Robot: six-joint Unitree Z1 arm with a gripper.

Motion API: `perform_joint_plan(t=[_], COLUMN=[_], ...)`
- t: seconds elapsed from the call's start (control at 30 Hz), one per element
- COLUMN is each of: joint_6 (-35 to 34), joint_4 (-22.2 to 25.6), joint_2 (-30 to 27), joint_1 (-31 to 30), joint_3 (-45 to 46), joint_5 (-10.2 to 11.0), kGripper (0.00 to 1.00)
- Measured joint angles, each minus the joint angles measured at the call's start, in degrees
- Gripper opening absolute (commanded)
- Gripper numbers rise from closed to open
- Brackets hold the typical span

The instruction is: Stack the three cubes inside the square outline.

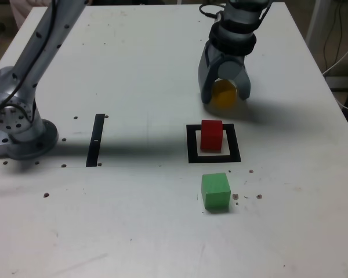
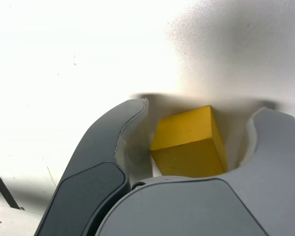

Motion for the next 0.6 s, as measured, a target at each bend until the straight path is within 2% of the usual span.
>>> perform_joint_plan(t=[0.27,0.6], joint_6=[0.02,0.16], joint_4=[-0.22,-0.66], joint_2=[-0.28,-0.78], joint_1=[0.15,0.30], joint_3=[0.00,0.49], joint_5=[-0.05,-0.02], kGripper=[0.51,0.31])
